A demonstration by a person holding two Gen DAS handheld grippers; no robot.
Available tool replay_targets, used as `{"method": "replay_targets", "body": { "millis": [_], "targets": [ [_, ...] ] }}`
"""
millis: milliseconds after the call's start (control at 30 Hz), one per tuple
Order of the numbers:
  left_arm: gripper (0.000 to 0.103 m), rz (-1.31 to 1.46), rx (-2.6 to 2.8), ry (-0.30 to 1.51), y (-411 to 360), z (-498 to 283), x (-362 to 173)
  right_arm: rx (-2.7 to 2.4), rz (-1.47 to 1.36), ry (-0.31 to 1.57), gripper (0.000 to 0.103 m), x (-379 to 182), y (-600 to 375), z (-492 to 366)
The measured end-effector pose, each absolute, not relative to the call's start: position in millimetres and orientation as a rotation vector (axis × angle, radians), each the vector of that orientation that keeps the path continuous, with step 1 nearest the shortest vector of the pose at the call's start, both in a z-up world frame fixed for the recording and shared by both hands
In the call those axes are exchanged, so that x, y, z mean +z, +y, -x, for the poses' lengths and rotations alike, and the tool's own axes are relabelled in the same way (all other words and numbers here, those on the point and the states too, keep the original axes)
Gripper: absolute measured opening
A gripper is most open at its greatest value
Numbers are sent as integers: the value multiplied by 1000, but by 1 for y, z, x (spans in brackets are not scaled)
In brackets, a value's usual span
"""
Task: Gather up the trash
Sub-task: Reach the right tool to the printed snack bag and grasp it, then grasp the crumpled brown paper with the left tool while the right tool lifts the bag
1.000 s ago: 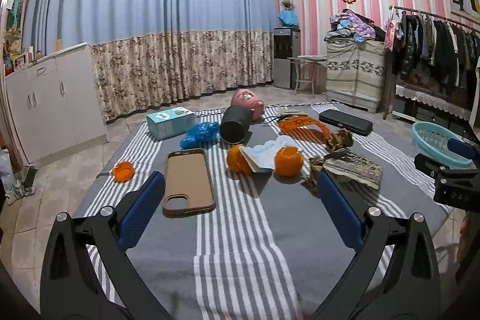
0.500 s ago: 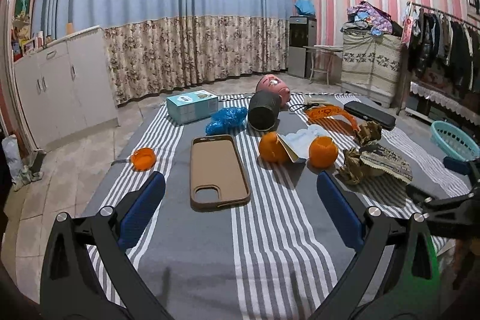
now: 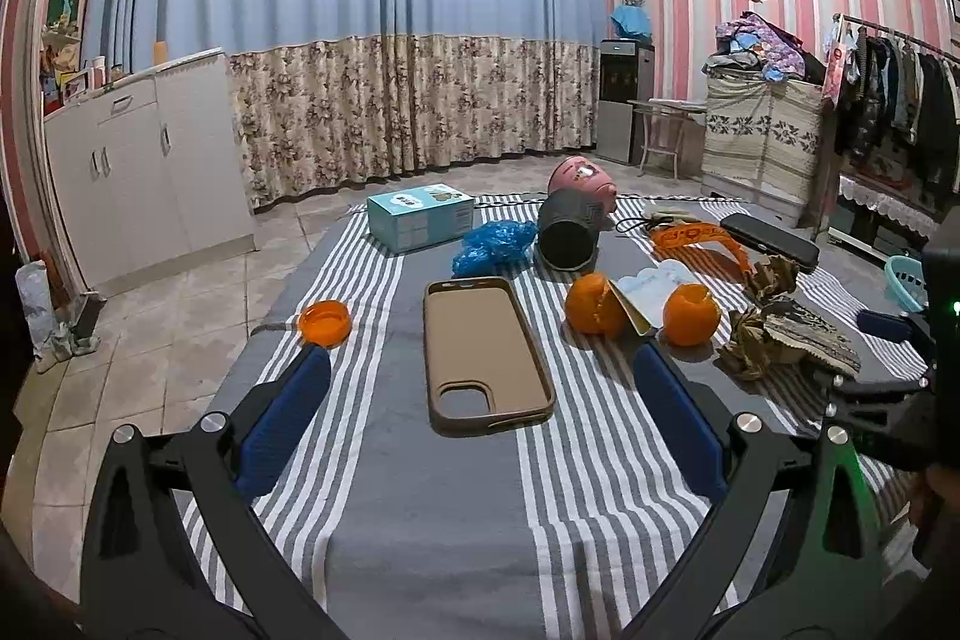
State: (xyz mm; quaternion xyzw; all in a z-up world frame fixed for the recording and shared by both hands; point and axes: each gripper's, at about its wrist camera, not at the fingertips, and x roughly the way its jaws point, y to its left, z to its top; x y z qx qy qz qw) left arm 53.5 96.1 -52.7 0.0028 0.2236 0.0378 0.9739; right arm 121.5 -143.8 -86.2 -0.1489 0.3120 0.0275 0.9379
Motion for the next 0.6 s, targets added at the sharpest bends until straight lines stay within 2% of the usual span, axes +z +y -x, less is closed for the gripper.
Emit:
{"method": "replay_targets", "body": {
  "millis": [100,133,233,367,600],
  "targets": [
    [98,-9,62,458,93,-57,-52,94,288,630,40,-80,-147,-124],
    [98,-13,57,461,90,-59,-51,112,278,627,37,-77,-148,-125],
    [98,-18,43,464,82,-63,-48,139,264,618,30,-70,-154,-129],
    [98,-17,13,468,68,-69,-46,162,213,611,27,-56,-172,-139],
    [98,-12,-56,507,32,-89,-50,165,114,590,14,-34,-215,-156]
  ]
}}
